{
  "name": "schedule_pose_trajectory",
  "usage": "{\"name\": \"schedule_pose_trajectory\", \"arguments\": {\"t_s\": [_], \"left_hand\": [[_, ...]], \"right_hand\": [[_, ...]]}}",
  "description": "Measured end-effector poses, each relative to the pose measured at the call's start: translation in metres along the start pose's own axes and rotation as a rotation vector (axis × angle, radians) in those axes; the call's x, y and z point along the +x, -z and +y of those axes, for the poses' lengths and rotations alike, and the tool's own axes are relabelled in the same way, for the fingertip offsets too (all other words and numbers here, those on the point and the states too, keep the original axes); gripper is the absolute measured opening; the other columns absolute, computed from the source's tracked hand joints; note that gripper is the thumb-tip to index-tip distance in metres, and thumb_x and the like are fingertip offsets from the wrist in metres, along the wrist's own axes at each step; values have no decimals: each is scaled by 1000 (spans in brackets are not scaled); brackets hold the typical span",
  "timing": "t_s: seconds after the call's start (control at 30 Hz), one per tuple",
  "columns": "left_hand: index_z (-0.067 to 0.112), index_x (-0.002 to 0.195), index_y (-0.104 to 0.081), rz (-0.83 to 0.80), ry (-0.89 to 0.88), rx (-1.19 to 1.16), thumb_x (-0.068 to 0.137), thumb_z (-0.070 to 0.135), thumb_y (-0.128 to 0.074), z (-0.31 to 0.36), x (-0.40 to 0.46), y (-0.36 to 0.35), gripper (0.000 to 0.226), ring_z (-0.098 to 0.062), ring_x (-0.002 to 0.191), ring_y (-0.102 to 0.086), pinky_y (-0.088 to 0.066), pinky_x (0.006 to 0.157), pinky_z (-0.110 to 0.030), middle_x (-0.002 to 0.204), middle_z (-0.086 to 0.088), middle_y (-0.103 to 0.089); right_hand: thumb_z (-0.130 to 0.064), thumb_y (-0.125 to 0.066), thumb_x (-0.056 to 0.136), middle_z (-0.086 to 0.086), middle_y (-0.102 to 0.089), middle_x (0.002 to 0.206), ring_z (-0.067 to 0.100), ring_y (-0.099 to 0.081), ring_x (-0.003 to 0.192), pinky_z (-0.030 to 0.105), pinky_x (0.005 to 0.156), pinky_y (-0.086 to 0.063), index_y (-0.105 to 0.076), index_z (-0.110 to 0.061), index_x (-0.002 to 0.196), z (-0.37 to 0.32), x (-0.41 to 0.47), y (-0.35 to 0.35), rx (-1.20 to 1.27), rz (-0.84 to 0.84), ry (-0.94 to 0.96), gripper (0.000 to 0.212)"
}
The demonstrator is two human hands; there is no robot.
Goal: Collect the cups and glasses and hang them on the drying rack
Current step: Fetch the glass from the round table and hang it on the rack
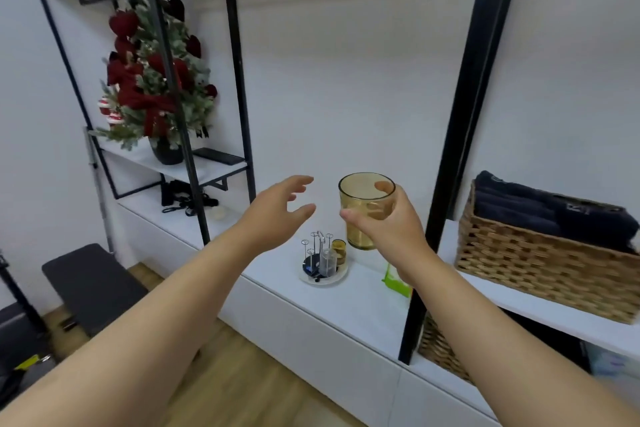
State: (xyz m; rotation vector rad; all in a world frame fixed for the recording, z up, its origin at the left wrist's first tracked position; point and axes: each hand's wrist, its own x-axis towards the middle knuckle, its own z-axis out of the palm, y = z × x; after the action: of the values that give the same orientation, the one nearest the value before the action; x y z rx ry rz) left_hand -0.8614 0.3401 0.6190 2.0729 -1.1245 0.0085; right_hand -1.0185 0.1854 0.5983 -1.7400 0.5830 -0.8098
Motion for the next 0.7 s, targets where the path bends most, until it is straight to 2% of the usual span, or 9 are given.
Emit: {"name": "schedule_pose_trajectory", "arguments": {"t_s": [0.1, 0.27, 0.43, 0.5, 0.57, 0.7], "left_hand": [[36, 147, -50, -31, -25, -23, 102, 40, -58, -28, 44, 9, 46, -9, 128, -55, -42, 100, -28, 140, 12, -59], [34, 146, -53, -43, -67, -98, 101, 50, -54, -51, 105, 11, 47, -9, 128, -56, -40, 98, -25, 142, 12, -59], [32, 153, -41, -79, -88, -90, 91, 63, -63, -76, 159, 1, 73, -15, 138, -49, -42, 110, -36, 153, 6, -49], [33, 156, -36, -104, -52, -76, 84, 67, -69, -88, 182, -4, 86, -18, 138, -48, -43, 110, -39, 155, 2, -46], [33, 157, -33, -132, -4, -84, 80, 66, -74, -103, 207, -9, 93, -21, 134, -52, -46, 107, -39, 154, 0, -46], [36, 152, -41, -124, 28, -93, 70, 63, -84, -145, 256, -18, 97, -17, 120, -60, -52, 100, -38, 138, 3, -54]], "right_hand": [[-48, -92, 67, -8, -64, 120, 7, -64, 111, 27, 83, -52, -49, -38, 129, 6, 42, -37, 6, 43, -5, 76], [-46, -92, 68, -9, -63, 118, 6, -64, 107, 23, 74, -50, -50, -36, 128, 19, 97, -90, 1, 47, -21, 75], [-38, -90, 74, -10, -61, 117, 7, -63, 107, 26, 74, -52, -51, -34, 126, 37, 154, -139, 8, 21, -20, 66], [-29, -88, 78, -15, -63, 118, 5, -64, 107, 22, 73, -54, -49, -38, 123, 45, 178, -156, -4, -7, -1, 60], [-21, -83, 83, -19, -65, 110, 2, -65, 101, 12, 66, -50, -48, -44, 111, 55, 203, -172, -16, -39, 5, 51], [-25, -84, 80, -19, -66, 99, 4, -67, 91, 12, 61, -47, -47, -46, 103, 74, 254, -196, -47, -57, 6, 48]]}}
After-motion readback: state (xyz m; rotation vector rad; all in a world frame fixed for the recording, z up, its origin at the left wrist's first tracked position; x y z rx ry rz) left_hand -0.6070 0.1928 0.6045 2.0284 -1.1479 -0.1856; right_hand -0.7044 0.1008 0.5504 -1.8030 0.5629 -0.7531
